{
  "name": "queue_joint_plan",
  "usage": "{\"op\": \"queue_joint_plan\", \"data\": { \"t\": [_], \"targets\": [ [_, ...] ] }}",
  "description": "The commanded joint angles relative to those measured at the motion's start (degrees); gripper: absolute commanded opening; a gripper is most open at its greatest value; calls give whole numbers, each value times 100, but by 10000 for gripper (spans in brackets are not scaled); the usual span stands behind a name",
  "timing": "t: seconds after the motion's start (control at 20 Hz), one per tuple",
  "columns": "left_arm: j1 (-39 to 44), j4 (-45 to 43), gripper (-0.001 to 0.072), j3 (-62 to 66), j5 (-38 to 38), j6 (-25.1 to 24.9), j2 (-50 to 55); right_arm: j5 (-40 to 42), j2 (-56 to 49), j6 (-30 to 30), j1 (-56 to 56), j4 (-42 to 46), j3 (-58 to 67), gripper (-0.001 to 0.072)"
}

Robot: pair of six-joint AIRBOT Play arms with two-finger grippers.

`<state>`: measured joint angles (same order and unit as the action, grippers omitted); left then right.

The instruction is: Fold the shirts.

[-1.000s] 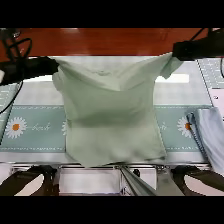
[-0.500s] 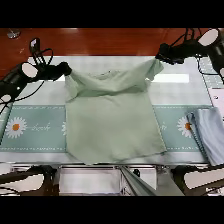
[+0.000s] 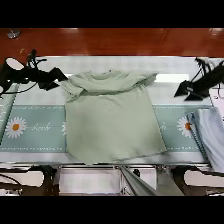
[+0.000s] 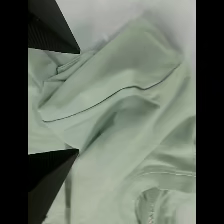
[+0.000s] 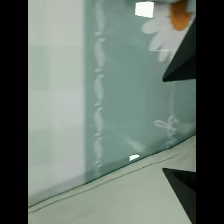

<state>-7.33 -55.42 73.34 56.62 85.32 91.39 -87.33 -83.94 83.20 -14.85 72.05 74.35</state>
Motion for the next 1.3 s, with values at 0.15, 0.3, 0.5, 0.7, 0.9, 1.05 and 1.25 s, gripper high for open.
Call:
{"op": "queue_joint_plan", "data": {
  "t": [0.15,0.3,0.5,0.7,0.9,1.05,1.25],
  "targets": [
    [254,1497,694,33,391,-1069,955,48,1211,-249,-140,101,-2750,619],
    [350,1515,303,39,151,-994,992,-105,1261,-249,-140,96,-3259,619],
    [343,1515,27,177,302,-1287,990,-24,1261,-249,-140,66,-3543,619],
    [343,1517,28,208,302,-1287,990,103,1012,-315,-140,-334,-3556,618],
    [341,1515,28,208,363,-1287,990,17,549,-450,533,-448,-3556,619],
    [343,1517,28,208,345,-1287,990,42,308,-448,1021,-470,-3554,618],
    [341,1515,28,208,343,-1287,968,219,256,-470,1340,-518,-3554,292]
  ]
}}
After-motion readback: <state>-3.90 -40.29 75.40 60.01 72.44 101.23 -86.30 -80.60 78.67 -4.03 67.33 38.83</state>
